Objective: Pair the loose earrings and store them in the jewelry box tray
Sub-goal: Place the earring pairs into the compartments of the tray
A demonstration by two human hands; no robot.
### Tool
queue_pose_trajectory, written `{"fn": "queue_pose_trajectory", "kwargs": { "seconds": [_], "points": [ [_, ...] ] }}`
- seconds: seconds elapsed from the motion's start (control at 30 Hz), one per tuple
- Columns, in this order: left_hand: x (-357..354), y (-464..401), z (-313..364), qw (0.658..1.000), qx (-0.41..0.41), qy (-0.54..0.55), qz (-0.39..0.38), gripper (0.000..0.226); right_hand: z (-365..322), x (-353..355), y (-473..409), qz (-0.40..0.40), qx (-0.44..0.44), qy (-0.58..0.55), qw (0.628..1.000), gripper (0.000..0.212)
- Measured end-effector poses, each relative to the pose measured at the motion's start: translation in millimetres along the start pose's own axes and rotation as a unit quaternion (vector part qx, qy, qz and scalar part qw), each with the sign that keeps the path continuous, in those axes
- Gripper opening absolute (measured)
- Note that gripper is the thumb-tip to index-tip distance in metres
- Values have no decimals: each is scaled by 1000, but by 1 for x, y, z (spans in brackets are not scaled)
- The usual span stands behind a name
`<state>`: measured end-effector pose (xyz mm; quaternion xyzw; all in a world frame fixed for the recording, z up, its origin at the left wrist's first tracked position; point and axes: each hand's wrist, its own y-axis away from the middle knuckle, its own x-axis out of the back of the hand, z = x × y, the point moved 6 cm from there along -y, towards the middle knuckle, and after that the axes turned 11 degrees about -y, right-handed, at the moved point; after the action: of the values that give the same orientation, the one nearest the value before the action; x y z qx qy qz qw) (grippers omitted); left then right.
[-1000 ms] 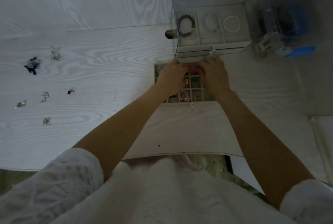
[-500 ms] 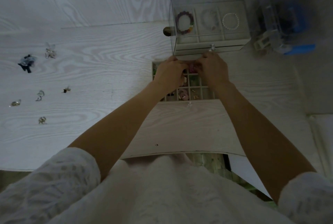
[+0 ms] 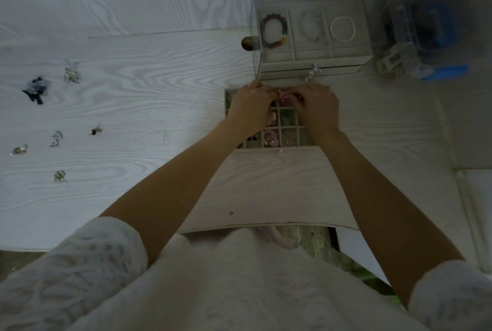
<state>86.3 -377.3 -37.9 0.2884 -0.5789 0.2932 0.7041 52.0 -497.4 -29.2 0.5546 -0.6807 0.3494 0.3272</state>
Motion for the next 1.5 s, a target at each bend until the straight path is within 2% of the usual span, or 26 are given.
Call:
{"fn": "queue_pose_trajectory", "kwargs": {
  "seconds": [0.1, 0.23, 0.33, 0.5, 0.77, 0.83, 0.9, 0.97, 1.03, 1.13, 1.23, 1.3, 1.4, 1.5],
  "points": [
    [-1, 0, 0, 1000, 1, 6, -3, 38, 7, -1, 0, 1, -23, -5, 1000, 19],
    [-1, 0, 1, 1000, 4, 3, 1, 38, 6, 0, 2, 10, -8, -3, 1000, 16],
    [-1, 1, 3, 1000, -5, -13, 2, 40, 7, 3, 6, 43, -20, -30, 998, 13],
    [0, 0, 6, 999, -31, -41, 12, 47, 9, 7, 8, 90, -95, -102, 986, 13],
    [1, 0, 13, 997, -51, -34, 50, 44, 9, 23, 9, 156, -105, -153, 970, 15],
    [3, -3, 11, 998, -30, -25, 57, 43, 11, 22, 10, 149, -124, -184, 964, 12],
    [8, -4, 5, 997, 8, -1, 72, 38, 10, 12, 8, 107, -137, -202, 964, 12],
    [11, -6, 2, 997, 14, 6, 80, 34, 8, -1, 8, 59, -143, -125, 980, 16],
    [6, -5, 1, 999, -3, -14, 48, 37, 11, -8, 11, 53, -156, -50, 985, 18],
    [0, -2, -1, 999, -15, -32, 11, 42, 10, -8, 16, 53, -139, -52, 988, 21],
    [2, 0, 0, 998, -26, -52, 9, 43, 3, -16, 19, 0, -74, 16, 997, 30],
    [0, 0, 0, 998, -31, -57, 4, 45, 3, -20, 18, -25, -78, 62, 995, 32],
    [-2, 1, 0, 998, -36, -59, -2, 45, 0, -17, 17, -12, -80, 78, 994, 28],
    [-1, 2, -3, 999, -36, -15, 8, 41, -6, -9, 19, 19, -66, 47, 997, 29]
  ]
}}
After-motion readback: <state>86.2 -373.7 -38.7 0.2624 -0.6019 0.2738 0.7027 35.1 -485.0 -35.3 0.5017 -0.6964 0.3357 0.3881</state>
